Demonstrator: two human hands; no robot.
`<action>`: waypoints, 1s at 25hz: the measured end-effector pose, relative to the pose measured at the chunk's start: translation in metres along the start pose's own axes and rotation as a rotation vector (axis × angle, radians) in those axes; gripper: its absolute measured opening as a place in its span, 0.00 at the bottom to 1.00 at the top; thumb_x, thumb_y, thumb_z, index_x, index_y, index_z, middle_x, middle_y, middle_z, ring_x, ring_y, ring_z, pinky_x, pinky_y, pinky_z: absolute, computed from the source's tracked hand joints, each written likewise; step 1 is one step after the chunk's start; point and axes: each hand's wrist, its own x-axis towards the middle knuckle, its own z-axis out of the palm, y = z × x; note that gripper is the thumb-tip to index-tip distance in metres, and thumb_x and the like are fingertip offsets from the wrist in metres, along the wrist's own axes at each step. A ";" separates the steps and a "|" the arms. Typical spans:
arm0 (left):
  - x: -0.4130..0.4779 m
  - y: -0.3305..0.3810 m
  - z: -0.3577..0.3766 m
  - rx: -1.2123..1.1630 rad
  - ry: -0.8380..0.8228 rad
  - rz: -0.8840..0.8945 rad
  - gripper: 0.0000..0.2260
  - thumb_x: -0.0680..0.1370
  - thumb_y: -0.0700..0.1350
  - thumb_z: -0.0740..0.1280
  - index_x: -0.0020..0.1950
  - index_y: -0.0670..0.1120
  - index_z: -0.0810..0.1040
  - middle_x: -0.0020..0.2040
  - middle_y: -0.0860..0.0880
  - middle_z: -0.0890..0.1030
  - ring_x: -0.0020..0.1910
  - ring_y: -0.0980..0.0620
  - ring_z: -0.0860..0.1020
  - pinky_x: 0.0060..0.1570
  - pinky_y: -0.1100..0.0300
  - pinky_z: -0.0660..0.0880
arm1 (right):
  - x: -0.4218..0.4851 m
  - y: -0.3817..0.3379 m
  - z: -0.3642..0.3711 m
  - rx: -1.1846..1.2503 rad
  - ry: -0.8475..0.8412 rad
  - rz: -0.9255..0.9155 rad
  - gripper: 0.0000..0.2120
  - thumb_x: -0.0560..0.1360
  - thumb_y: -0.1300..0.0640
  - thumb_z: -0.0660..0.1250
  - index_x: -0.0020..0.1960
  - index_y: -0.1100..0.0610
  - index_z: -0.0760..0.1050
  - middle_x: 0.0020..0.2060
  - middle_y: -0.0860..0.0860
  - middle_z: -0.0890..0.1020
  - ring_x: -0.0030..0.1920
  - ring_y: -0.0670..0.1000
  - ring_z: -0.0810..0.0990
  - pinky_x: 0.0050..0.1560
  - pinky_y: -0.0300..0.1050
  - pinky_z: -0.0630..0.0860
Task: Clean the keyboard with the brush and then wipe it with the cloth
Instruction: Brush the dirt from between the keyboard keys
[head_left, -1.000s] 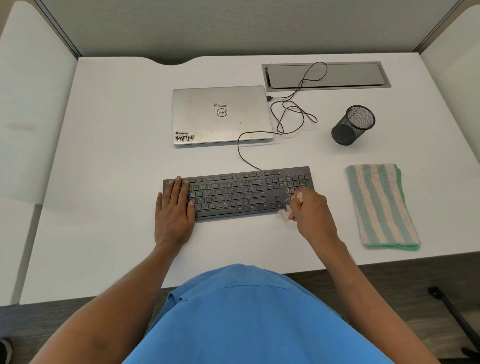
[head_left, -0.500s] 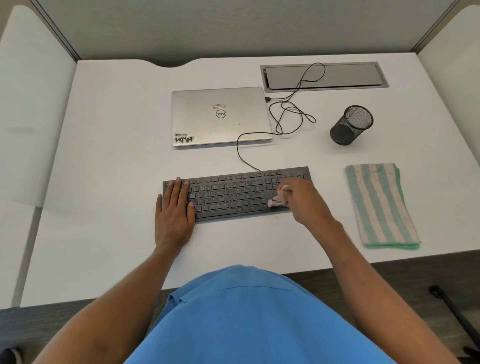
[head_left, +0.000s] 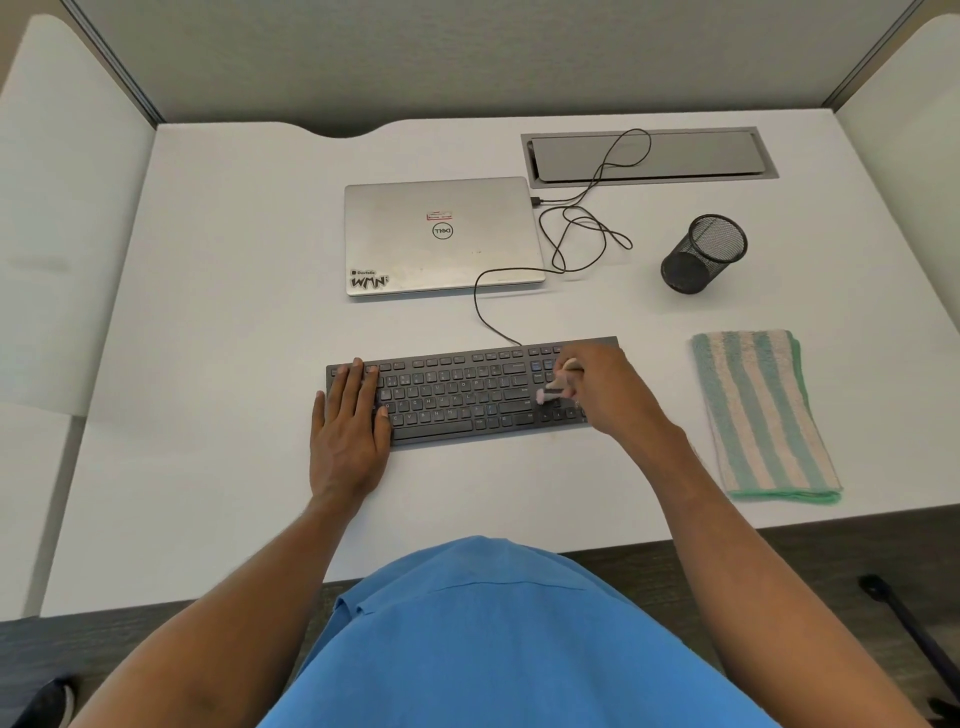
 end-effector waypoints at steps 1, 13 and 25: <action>0.000 0.000 0.000 0.001 -0.001 0.000 0.27 0.86 0.52 0.50 0.86 0.50 0.59 0.86 0.50 0.58 0.85 0.50 0.53 0.83 0.42 0.53 | 0.000 0.002 -0.006 -0.019 0.008 0.010 0.10 0.81 0.68 0.58 0.53 0.62 0.78 0.39 0.53 0.78 0.32 0.40 0.80 0.30 0.30 0.73; 0.000 0.000 -0.001 0.001 -0.007 -0.005 0.27 0.86 0.53 0.50 0.86 0.50 0.58 0.86 0.50 0.57 0.86 0.50 0.52 0.83 0.43 0.52 | 0.000 0.000 -0.007 -0.125 -0.011 -0.030 0.11 0.82 0.68 0.58 0.49 0.60 0.78 0.34 0.49 0.78 0.28 0.38 0.78 0.33 0.40 0.76; 0.000 0.001 0.000 -0.010 0.001 -0.002 0.27 0.86 0.52 0.51 0.86 0.50 0.58 0.86 0.50 0.57 0.85 0.50 0.53 0.84 0.44 0.51 | -0.009 0.000 -0.004 0.029 0.058 0.001 0.10 0.83 0.68 0.57 0.51 0.66 0.78 0.38 0.55 0.78 0.28 0.30 0.77 0.24 0.25 0.66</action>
